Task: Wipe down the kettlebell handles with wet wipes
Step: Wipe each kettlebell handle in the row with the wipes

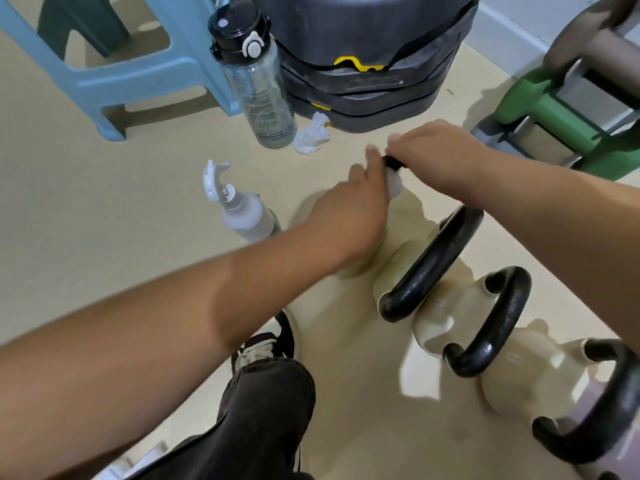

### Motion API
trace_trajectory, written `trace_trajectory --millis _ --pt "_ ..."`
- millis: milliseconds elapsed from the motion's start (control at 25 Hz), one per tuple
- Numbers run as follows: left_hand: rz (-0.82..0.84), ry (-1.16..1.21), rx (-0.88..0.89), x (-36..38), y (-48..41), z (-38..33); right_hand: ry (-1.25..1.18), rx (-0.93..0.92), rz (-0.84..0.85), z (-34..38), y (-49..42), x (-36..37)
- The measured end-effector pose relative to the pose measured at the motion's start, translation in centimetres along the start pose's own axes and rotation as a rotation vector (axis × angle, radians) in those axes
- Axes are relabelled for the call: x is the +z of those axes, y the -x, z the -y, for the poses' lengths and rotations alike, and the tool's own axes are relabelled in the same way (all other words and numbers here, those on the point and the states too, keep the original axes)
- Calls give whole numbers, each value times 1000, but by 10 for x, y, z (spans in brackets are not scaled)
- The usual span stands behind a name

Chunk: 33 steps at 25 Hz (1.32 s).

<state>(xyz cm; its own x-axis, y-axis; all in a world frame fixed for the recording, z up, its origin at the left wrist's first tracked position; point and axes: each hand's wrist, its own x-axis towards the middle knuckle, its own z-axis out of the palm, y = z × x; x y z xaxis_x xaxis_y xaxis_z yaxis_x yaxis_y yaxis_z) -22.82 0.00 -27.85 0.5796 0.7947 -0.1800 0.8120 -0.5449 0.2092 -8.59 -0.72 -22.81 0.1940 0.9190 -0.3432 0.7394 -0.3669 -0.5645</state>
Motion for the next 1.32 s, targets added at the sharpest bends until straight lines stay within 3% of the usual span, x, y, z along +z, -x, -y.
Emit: trace_trajectory --millis 80,200,360,520,640,720,840,880,960,1080,1160,1320 --pt "198 -74 -2 -22 -41 -23 -148 71 -13 -7 2 -4" --pt "325 -197 12 -32 -57 -39 14 117 -97 -31 7 -10" --pt "-84 -248 112 6 -4 -15 39 64 -109 -39 9 -13" --pt "-168 319 134 42 70 32 26 -77 -40 -19 6 2" --pt "-136 545 105 39 75 42 98 -142 -9 -11 6 12" --pt "-32 695 -24 18 47 30 132 -151 -32 -11 3 12" --pt "209 1023 -402 -6 5 23 160 -135 -44 -12 1 12" --pt "242 1094 -454 -6 7 25 162 -126 -36 -10 2 12" --pt "239 1056 -350 -1 36 31 167 -114 -7 -7 3 13" --pt "1 999 -33 32 96 49 271 -106 1 -8 3 14" --pt "-61 913 147 52 113 56 295 -114 -10 -8 1 15" --pt "-140 718 127 34 73 41 260 -101 -24 -6 3 17"
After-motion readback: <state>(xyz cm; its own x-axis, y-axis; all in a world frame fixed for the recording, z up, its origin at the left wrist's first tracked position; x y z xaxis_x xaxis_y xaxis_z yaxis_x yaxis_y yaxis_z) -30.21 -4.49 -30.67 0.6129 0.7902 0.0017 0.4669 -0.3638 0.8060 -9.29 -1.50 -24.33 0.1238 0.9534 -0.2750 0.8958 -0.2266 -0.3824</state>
